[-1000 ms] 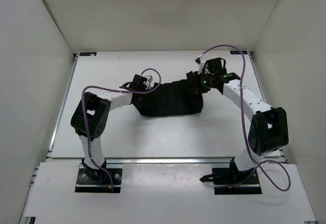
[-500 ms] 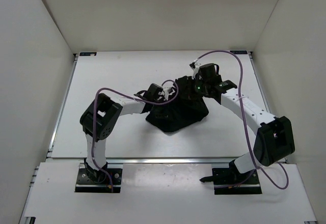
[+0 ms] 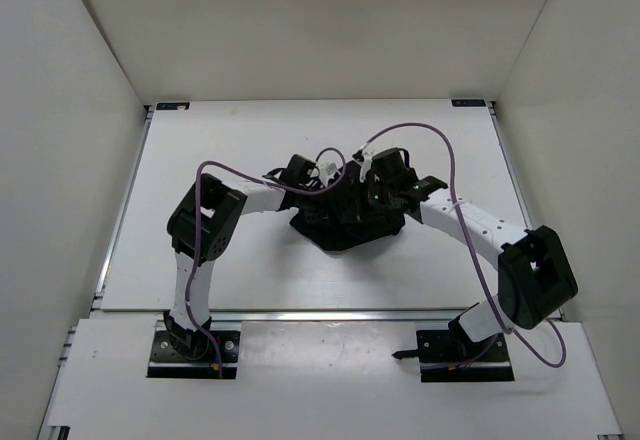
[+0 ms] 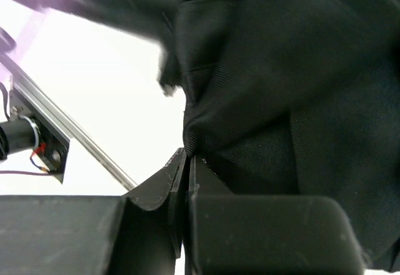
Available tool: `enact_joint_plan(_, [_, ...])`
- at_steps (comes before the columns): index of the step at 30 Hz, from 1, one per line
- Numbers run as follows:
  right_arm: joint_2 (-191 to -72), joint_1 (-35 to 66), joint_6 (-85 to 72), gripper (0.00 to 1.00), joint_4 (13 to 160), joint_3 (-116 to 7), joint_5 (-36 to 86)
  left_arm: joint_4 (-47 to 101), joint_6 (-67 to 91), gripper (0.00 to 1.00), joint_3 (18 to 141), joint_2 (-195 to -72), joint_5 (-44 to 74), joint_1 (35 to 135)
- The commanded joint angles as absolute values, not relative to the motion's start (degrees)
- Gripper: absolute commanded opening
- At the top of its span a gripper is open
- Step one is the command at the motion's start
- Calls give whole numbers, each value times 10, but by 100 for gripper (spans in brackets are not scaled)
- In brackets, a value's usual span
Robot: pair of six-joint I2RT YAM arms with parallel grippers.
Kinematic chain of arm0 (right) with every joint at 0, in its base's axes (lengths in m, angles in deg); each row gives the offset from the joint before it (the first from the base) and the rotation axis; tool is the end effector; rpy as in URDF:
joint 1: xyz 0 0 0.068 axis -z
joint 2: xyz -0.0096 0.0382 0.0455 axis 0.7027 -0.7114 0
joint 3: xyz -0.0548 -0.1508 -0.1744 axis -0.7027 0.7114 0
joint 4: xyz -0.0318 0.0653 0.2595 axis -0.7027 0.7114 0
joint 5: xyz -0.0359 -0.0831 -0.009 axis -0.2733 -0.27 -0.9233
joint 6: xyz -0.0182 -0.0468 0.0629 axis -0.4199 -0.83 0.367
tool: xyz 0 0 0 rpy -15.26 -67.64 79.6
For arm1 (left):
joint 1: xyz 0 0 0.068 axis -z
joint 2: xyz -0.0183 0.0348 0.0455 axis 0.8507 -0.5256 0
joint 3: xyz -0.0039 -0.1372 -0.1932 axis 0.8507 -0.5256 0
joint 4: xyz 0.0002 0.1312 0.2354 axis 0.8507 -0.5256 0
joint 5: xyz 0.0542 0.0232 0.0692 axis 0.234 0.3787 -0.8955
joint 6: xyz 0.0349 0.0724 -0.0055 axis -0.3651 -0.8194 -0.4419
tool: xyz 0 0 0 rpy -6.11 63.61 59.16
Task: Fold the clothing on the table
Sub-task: Fold the skirt
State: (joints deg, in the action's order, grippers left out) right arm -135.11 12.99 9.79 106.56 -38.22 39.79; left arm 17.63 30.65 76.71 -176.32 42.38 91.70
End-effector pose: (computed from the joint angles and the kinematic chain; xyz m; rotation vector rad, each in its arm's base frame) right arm 0.2843 0.2068 0.1857 -0.3880 2.4629 0.9017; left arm 0.3229 -0.2615 0.0567 0.3433 2.7027 -1.1805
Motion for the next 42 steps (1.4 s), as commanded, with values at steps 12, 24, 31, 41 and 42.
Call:
enact_joint_plan(12, [-1344, 155, 92, 0, 1010, -375, 443, 197, 325, 13, 694, -1602, 436, 851])
enact_joint_plan(24, [-1404, 144, 71, 0, 1019, -449, 446, 159, 297, 13, 537, -1469, 360, 799])
enact_joint_plan(31, [-1440, 116, 74, 0, 994, -456, 460, 154, 289, 13, 535, -1490, 365, 801])
enact_joint_plan(41, [-1483, 94, 73, 60, 1008, -500, 477, 157, 284, 13, 527, -1496, 370, 782])
enact_joint_plan(42, [-1470, 97, 73, 92, 1007, -496, 462, 156, 286, 12, 527, -1493, 376, 780])
